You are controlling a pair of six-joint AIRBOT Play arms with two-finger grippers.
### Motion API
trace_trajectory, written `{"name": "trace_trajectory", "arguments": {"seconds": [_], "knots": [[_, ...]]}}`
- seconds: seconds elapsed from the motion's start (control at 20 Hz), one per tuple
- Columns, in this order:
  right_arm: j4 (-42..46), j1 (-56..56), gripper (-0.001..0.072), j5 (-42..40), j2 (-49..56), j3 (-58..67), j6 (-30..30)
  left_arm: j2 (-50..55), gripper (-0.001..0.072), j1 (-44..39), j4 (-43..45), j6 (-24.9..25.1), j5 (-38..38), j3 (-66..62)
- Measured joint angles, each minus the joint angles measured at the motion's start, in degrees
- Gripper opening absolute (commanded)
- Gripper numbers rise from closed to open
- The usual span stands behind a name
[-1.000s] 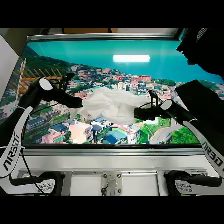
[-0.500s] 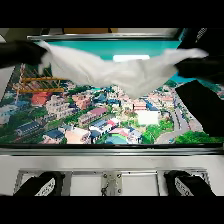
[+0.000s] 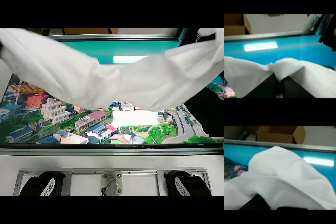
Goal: Fold the clothes and pants, and hang the long-sleeved shirts on hangers.
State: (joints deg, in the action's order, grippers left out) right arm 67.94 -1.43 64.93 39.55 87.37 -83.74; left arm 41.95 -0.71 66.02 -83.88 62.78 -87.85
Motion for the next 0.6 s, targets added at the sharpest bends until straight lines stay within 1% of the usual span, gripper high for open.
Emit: {"name": "trace_trajectory", "arguments": {"seconds": [0.15,0.2,0.3,0.35,0.4,0.6], "knots": [[-0.04,0.0,0.0022,5.84,4.02,-3.26,-1.81,1.05,0.002,0.0,0.15,-2.34,1.81,10.32],[-0.04,0.0,0.0076,6.73,5.66,-4.74,-2.08,2.21,0.0042,0.0,0.09,-2.82,2.51,13.38],[0.04,-0.02,0.058,6.16,9.86,-7.67,-2.47,5.84,0.0645,0.04,0.11,-3.65,2.97,19.19],[0.2,-0.07,0.0638,4.94,12.28,-8.66,-2.62,7.85,0.0617,0.28,0.09,-3.78,2.56,21.29],[0.28,-0.13,0.058,3.72,14.4,-9.29,-2.67,10.03,0.0617,0.74,-0.04,-4.22,1.51,22.71],[0.44,-0.42,0.0577,0.44,19.41,-10.8,-2.8,17.35,0.0617,3.5,-0.04,-5.18,-0.17,25.16]]}}
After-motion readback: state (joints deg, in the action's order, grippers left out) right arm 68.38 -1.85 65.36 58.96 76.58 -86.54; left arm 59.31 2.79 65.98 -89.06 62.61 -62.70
